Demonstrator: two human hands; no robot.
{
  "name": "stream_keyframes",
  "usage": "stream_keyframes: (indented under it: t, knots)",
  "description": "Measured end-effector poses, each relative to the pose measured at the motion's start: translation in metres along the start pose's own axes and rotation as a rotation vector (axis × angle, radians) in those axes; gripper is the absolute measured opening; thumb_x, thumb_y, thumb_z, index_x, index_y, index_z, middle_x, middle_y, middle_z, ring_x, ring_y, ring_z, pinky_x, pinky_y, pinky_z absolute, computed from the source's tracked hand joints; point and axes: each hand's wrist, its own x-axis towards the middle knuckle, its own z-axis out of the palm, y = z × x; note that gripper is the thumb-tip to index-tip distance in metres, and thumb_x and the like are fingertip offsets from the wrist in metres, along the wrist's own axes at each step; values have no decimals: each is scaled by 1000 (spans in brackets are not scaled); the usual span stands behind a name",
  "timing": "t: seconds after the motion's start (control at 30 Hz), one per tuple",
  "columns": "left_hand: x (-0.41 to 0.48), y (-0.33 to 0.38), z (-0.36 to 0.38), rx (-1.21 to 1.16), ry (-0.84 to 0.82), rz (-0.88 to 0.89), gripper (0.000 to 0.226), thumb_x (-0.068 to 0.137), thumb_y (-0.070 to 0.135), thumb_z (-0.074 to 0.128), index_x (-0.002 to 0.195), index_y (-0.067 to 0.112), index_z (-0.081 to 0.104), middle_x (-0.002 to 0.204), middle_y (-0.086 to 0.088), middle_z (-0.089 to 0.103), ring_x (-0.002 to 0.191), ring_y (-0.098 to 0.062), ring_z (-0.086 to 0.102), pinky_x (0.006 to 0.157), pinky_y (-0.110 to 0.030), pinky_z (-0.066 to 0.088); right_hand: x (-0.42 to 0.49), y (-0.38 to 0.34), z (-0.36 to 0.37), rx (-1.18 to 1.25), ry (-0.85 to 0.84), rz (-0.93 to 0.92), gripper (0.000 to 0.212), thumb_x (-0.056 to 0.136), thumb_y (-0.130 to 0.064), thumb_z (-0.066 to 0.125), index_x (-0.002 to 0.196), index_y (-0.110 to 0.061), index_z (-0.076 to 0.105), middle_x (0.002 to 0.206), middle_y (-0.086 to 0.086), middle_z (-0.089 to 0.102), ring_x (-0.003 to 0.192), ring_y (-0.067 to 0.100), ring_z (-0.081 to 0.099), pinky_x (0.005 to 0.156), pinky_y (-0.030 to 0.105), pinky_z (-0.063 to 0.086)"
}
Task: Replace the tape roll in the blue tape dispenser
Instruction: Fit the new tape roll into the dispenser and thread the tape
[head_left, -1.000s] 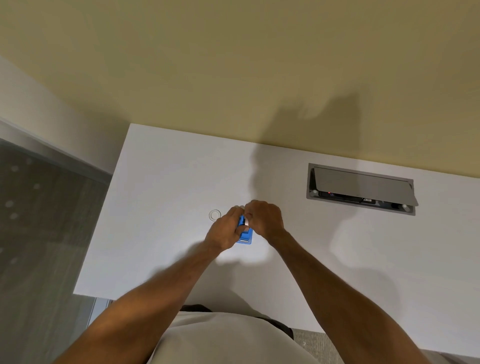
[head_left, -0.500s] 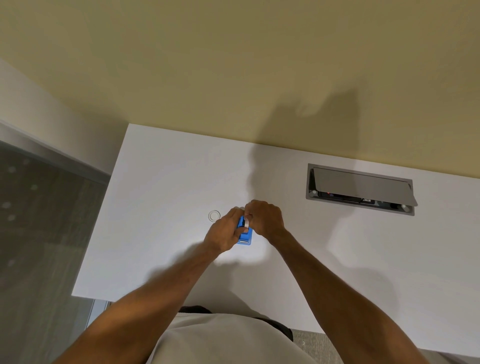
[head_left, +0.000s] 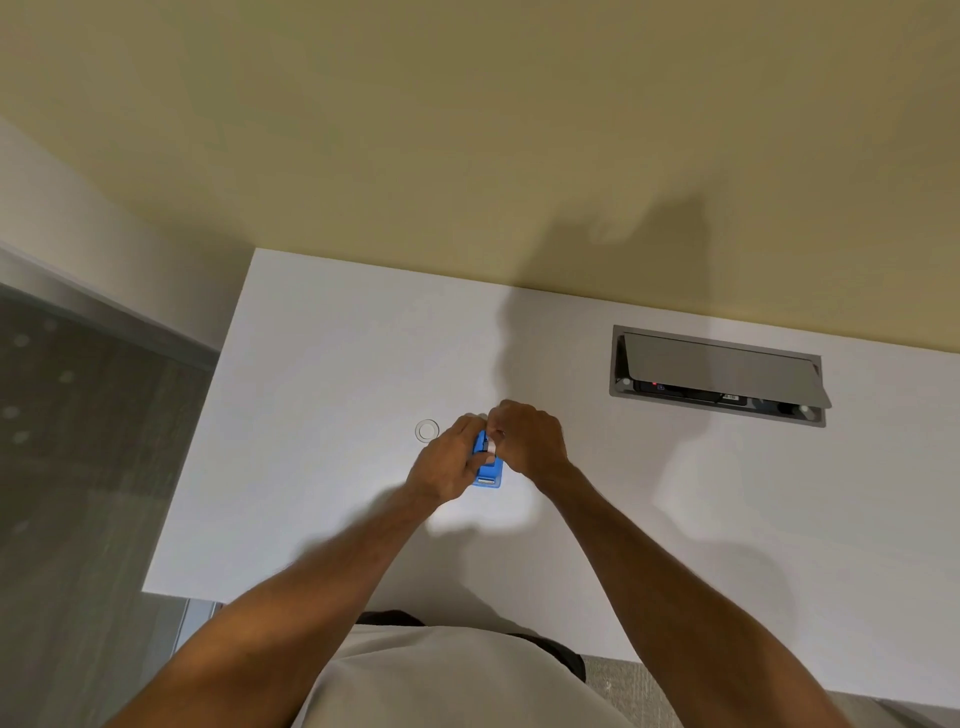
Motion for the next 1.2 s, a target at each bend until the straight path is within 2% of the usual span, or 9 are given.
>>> stream_keyframes:
  t: [0.23,0.3,0.37,0.43,0.5,0.67,0.93,1.07,1.2]
  knots:
    - [-1,3,1,-74,7,-48,49,106,32,63,148,16,46,144,-3,57,120,-29,67,104,-44,58,-1,-3,2,22,28,28,25,105,-25,54,81,-21,50,94,4,71,79,24,69,65,30,47]
    - [-2,2,2,-106,20,-49,46,106,34,61,147,17,47,143,-1,58,120,-28,66,103,-42,57,-3,-2,1,27,17,25,22,104,-26,55,83,-20,53,96,4,70,82,25,71,68,31,51]
    - [-4,1,2,-112,25,-41,42,108,32,58,146,16,48,143,-1,58,121,-27,66,102,-42,57,-6,0,0,42,8,5,14,101,-30,62,93,-18,64,100,0,70,85,24,72,76,34,61]
    - [-5,-1,1,-116,24,-29,41,109,29,57,147,17,48,144,-1,58,124,-27,65,104,-44,57,-10,3,1,51,20,-20,16,101,-33,62,105,-20,70,104,-2,70,88,23,72,82,36,63]
    - [-5,-2,0,-117,19,-21,42,108,29,59,148,18,49,144,-2,59,126,-26,63,106,-46,56,-14,3,2,47,39,-29,21,104,-36,59,109,-21,73,104,-2,71,89,21,71,84,36,62]
    - [-4,0,-2,-128,32,-19,39,104,26,63,142,21,52,139,0,61,124,-25,62,103,-50,57,-15,-2,3,-6,40,-19,29,106,-40,56,102,-17,74,99,1,71,85,22,72,82,35,61]
    - [-2,4,1,-129,24,-68,43,104,28,65,143,18,50,138,-4,62,123,-27,63,104,-45,57,-10,-4,0,33,60,29,30,107,-31,50,99,-20,76,98,0,72,84,22,72,76,32,57]
    - [-2,2,-1,-123,19,-73,44,105,35,62,145,23,50,143,1,59,130,-23,60,106,-50,56,-9,0,-1,69,40,24,25,104,-28,55,94,-19,76,97,1,72,84,22,72,76,34,60]
    - [0,0,-3,-68,-12,-50,46,106,36,61,147,21,49,144,-1,58,131,-25,58,106,-51,55,-9,2,0,49,27,-1,20,101,-28,58,94,-19,75,96,0,72,83,21,72,75,33,59]
